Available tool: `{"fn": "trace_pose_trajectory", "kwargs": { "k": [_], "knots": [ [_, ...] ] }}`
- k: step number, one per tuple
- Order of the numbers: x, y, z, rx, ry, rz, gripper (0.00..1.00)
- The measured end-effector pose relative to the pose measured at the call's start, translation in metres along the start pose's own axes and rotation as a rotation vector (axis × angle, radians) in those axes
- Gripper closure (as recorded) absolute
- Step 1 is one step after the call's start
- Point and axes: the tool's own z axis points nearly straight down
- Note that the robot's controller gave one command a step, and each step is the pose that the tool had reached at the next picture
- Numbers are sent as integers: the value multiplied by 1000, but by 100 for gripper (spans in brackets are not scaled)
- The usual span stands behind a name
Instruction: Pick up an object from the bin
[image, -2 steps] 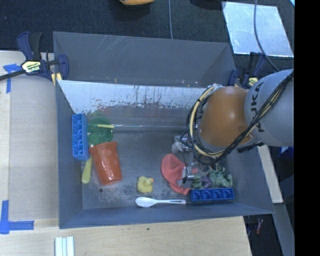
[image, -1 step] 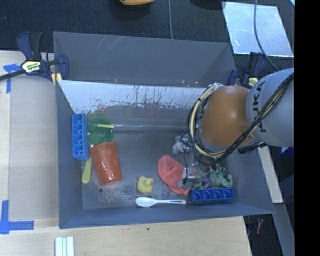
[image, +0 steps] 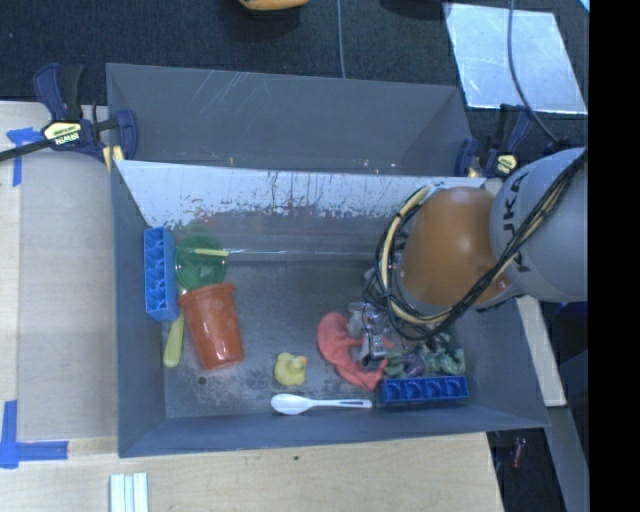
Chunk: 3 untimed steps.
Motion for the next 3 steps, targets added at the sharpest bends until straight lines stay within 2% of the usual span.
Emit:
{"fn": "trace_pose_trajectory", "kwargs": {
  "k": [1, 2, 3],
  "knots": [
    [0, 0, 0, 0, 0, 1, 100],
    [4, 4, -64, -1, 5, -16, 100],
    [-3, -4, -140, -1, 7, -47, 100]
  ]
}}
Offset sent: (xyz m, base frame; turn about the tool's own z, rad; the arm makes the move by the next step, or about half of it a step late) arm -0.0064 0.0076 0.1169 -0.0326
